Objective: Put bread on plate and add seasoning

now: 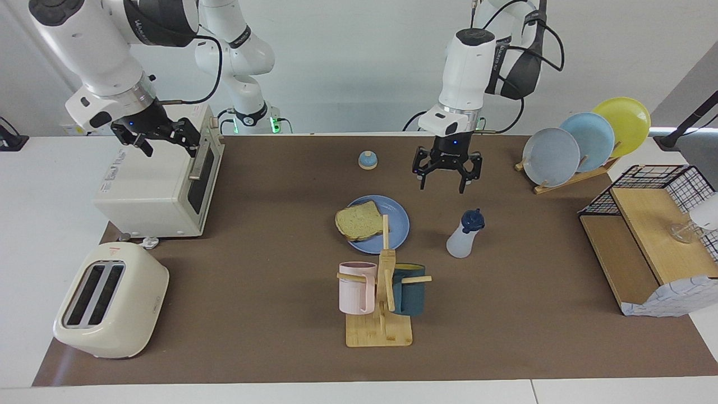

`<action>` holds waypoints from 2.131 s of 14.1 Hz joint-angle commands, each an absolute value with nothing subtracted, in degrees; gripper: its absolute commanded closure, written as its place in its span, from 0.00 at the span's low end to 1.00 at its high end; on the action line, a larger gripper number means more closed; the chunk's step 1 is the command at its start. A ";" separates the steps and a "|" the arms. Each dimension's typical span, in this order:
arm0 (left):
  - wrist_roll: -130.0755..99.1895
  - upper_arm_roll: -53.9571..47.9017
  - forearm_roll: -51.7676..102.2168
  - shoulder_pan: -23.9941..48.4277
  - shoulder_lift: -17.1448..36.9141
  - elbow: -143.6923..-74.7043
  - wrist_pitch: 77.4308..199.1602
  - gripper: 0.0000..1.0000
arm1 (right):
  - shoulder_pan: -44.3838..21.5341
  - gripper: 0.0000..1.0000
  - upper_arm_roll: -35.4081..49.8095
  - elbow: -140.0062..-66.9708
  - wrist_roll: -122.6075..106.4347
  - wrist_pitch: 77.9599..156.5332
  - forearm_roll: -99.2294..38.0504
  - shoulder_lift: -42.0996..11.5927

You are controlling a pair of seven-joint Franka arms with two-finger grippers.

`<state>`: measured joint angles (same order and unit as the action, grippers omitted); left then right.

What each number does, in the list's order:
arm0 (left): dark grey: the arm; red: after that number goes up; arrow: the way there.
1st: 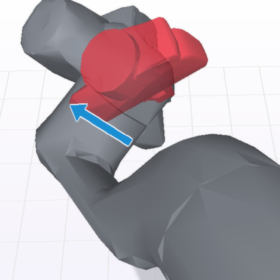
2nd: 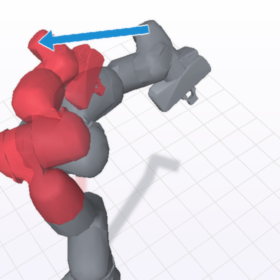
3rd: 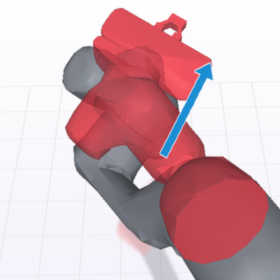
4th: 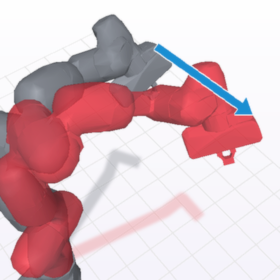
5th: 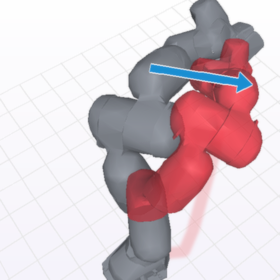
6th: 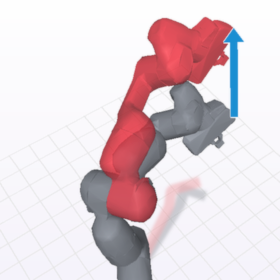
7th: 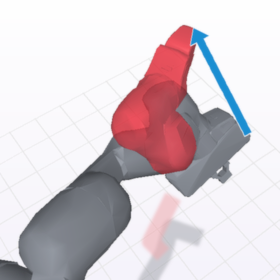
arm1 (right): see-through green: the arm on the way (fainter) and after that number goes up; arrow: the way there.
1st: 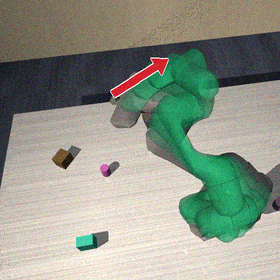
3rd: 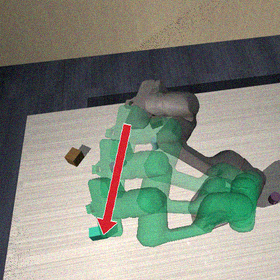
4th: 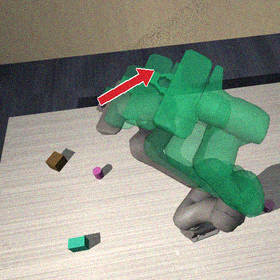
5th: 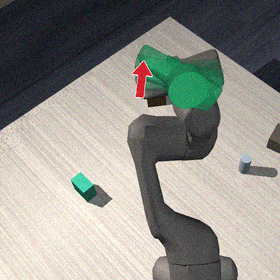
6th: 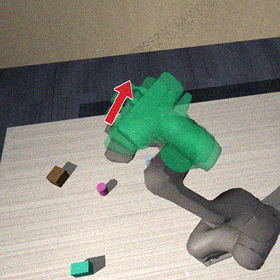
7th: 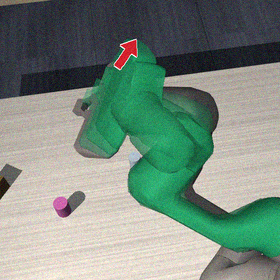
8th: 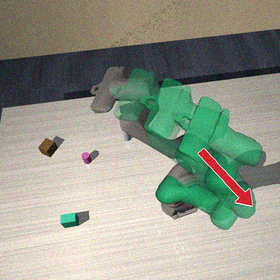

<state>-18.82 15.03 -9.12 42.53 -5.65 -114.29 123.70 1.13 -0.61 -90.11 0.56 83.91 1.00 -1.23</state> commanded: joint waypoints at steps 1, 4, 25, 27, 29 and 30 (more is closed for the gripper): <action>-11.80 14.94 -7.74 37.55 -5.71 -109.61 115.07 0.00 | 1.85 0.00 -0.35 -90.79 -1.14 84.46 0.53 -0.53; -6.26 15.03 -5.89 32.10 -5.71 -105.39 107.86 0.00 | 1.85 0.00 -0.35 -90.79 -1.14 84.46 0.53 -0.53; -0.97 -3.25 0.53 3.16 -3.07 -91.73 83.58 0.00 | -6.94 0.00 0.62 -103.45 2.81 101.26 -7.66 4.57; -0.88 -3.16 2.36 2.81 -4.22 -95.35 87.34 0.00 | -6.25 0.00 0.53 -100.66 2.64 97.84 -4.41 3.78; -1.05 -2.99 3.25 2.81 -4.22 -95.80 88.33 0.00 | -6.15 0.00 0.53 -95.65 2.64 92.31 0.85 1.94; -1.05 -2.90 3.25 3.16 -3.96 -95.19 87.90 0.00 | -6.15 0.00 0.53 -94.41 2.64 89.94 2.97 1.67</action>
<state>-1.96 -2.49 2.04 3.98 -3.13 -94.17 86.81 -6.56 0.27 -98.60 2.18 94.57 -0.57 2.94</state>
